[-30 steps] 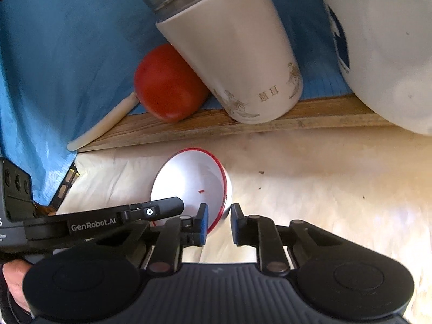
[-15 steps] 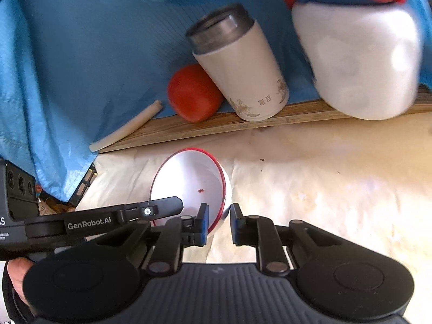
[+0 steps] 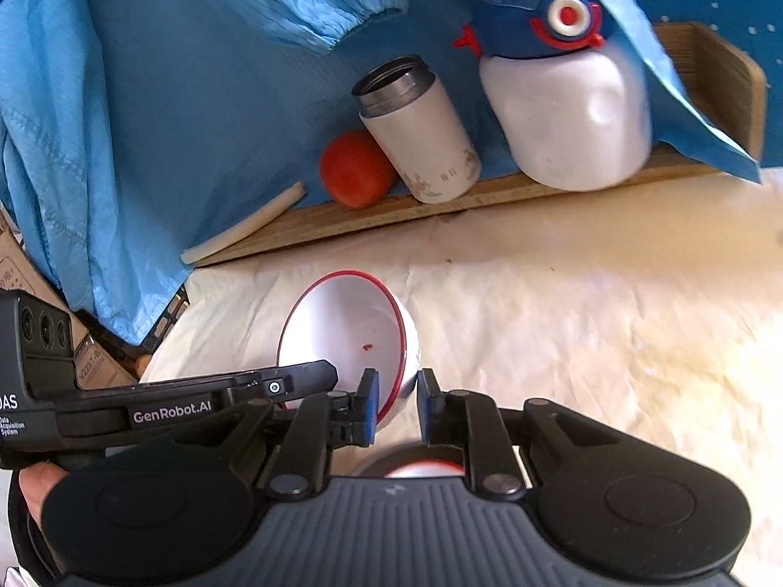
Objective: Organize plates and bowls
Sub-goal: 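Carry the small white bowl with the left gripper and lower it into the stacked bowls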
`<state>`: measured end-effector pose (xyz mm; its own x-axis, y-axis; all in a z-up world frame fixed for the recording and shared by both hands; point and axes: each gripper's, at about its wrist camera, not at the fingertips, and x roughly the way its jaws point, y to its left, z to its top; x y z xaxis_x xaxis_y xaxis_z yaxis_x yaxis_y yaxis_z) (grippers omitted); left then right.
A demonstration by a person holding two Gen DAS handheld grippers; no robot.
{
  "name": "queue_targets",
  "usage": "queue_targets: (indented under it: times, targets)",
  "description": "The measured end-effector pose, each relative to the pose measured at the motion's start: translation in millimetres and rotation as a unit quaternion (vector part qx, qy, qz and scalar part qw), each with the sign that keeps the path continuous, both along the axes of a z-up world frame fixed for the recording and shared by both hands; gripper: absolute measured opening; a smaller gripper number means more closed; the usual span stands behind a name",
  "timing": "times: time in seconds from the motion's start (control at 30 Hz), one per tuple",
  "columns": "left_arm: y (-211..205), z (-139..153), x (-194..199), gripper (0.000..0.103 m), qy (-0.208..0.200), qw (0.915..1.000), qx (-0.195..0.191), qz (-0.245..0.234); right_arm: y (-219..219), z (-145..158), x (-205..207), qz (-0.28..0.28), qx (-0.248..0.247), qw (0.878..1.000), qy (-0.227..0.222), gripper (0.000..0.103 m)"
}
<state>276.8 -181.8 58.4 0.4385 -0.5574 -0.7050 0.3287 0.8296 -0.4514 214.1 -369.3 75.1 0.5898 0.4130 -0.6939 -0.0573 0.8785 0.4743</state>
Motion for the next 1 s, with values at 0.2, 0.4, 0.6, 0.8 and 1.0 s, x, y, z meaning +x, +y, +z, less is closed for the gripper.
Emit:
queue_targets:
  times: [0.2, 0.4, 0.6, 0.8, 1.0]
  targets:
    - [-6.8, -1.1, -18.4, 0.013, 0.001, 0.9998, 0.006, -0.021, -6.5, -0.6, -22.5, -0.005, -0.006, 1.000, 0.004, 0.018]
    - [-12.9, -9.0, -33.5, 0.014, 0.010, 0.9989, 0.019, -0.042, -13.2, -4.8, -37.8, -0.001, -0.008, 1.000, 0.009, 0.018]
    - [-19.6, -18.5, -45.5, 0.014, 0.021, 0.9968, 0.041, -0.066, -15.7, -13.1, -50.6, 0.010, -0.020, 1.000, 0.022, 0.019]
    - [-24.5, -18.4, -54.2, 0.015, 0.015, 0.9950, 0.055, -0.082, -19.7, -20.8, -58.0, 0.013, -0.015, 0.999, 0.035, 0.019]
    - [-33.7, -16.2, -64.3, 0.015, -0.013, 0.9910, 0.084, -0.103, -21.7, -25.9, -63.5, 0.016, -0.014, 0.999, 0.047, 0.019]
